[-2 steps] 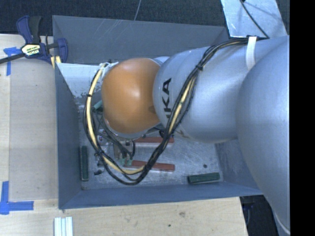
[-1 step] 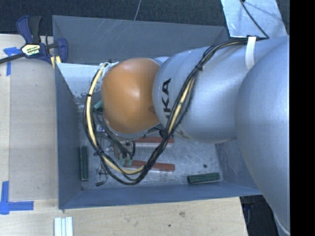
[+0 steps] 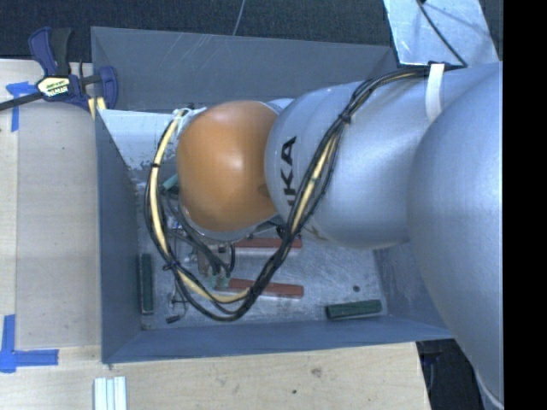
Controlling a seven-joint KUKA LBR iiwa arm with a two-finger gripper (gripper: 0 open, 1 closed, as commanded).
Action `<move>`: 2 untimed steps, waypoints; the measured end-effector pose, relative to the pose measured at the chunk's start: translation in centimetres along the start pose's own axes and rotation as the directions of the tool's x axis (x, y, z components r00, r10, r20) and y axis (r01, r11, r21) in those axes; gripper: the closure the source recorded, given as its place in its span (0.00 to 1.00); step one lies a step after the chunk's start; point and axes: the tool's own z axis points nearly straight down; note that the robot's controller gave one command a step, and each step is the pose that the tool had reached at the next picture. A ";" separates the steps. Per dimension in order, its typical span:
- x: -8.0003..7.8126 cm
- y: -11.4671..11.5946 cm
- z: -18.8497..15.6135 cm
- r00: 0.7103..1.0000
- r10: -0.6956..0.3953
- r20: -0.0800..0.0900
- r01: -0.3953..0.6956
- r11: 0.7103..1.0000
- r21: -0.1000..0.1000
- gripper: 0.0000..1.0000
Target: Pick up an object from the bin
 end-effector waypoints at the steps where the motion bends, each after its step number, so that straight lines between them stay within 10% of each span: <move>1: -1.4 -2.9 1.8 0.996 0.090 0.001 -0.090 0.996 -0.002 0.00; 2: -2.5 -9.4 0.8 0.998 0.059 0.001 -0.059 0.998 0.000 0.00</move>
Offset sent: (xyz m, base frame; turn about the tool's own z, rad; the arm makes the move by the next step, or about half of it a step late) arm 0.0280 -0.1033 -0.0046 0.0575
